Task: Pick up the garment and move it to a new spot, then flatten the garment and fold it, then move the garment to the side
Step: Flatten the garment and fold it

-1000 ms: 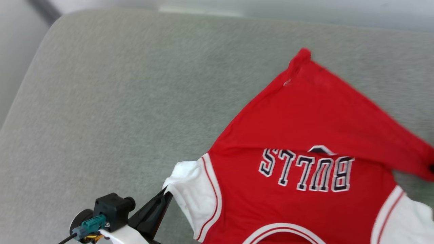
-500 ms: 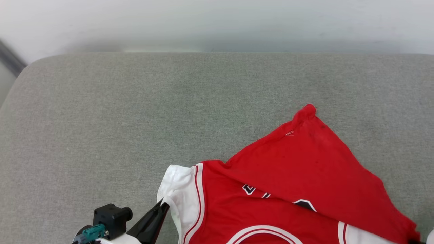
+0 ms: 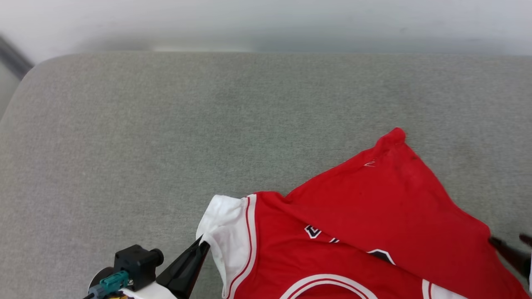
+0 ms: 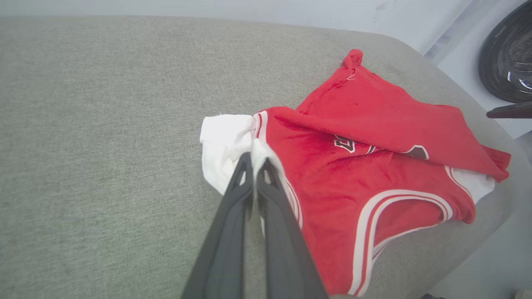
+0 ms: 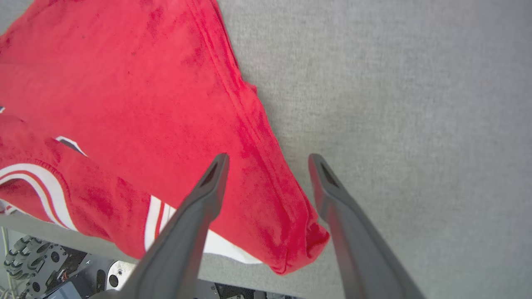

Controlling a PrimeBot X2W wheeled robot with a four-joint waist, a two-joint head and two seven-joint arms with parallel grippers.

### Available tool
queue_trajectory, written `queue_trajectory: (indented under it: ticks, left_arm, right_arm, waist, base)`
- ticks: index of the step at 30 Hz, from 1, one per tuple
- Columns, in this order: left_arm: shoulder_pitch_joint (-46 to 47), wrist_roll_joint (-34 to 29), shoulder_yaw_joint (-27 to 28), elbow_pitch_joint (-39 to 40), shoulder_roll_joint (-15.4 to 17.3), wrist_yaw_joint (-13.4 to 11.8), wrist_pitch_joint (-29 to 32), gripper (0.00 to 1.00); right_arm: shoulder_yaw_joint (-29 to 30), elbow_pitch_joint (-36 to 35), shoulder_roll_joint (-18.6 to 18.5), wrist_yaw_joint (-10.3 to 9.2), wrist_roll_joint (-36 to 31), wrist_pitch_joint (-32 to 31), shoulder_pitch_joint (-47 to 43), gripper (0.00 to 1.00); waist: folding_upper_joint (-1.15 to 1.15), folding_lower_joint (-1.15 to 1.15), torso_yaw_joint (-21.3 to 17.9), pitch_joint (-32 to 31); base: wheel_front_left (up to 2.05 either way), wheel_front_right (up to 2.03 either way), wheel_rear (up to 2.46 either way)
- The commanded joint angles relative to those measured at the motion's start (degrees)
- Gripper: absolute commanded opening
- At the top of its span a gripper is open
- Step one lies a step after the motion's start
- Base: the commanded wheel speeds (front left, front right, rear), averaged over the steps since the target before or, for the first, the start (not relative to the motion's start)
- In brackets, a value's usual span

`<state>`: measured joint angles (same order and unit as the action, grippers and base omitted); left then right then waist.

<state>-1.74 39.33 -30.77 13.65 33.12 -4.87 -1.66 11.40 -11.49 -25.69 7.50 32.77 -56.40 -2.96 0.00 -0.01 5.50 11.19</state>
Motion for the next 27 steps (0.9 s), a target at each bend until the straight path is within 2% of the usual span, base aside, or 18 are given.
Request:
queue_trajectory:
  ticks: [1,5,8,13,18,23,27]
  left_arm:
    - [0.8,-0.5,0.1,0.5,0.1,-0.1,0.1,0.0]
    - [2.6,-1.5,-0.6,2.6,-0.3,0.1,0.4,0.0]
    - [4.2,-2.6,-1.5,3.9,-0.9,0.4,0.9,0.0]
    - [6.3,-3.6,-2.6,5.3,-2.3,0.6,1.1,0.0]
    - [8.1,-4.3,-3.9,5.0,-3.7,1.2,1.0,0.0]
    - [9.0,-4.3,-4.8,4.0,-4.9,1.7,0.4,0.0]
    - [9.2,-3.9,-5.0,3.4,-5.7,1.8,-0.1,0.0]
  right_arm:
    - [-0.4,-1.2,-0.5,-0.02,0.4,-0.6,1.7,1.0]
    - [-3.2,-4.5,-1.6,-0.02,0.0,-3.8,9.4,1.0]
    - [-6.6,-3.2,-0.9,-0.02,-1.7,-5.8,16.2,1.0]
    - [-11.5,4.5,0.0,-0.02,-5.5,-8.1,26.4,1.0]
    - [-14.6,13.3,-1.5,-0.02,-9.0,-8.3,32.6,1.0]
    - [-17.3,20.1,-3.6,-0.04,-10.8,-7.6,34.0,1.0]
    - [-17.6,24.1,-3.7,-0.05,-10.9,-6.3,33.1,1.0]
  waist:
    - [0.0,0.01,1.4,1.5]
    - [0.0,0.01,4.2,4.8]
    - [0.0,0.01,6.6,7.0]
    - [0.0,0.01,10.3,10.5]
    - [0.0,0.01,13.4,12.7]
    - [0.0,0.01,15.3,14.0]
    - [0.0,0.01,16.2,14.7]
  base:
    - [0.0,0.0,0.0]
    - [0.0,0.0,0.0]
    - [0.0,0.0,0.0]
    - [0.0,0.0,0.0]
    - [0.0,0.0,0.0]
    - [0.0,0.0,0.0]
    - [0.0,0.0,0.0]
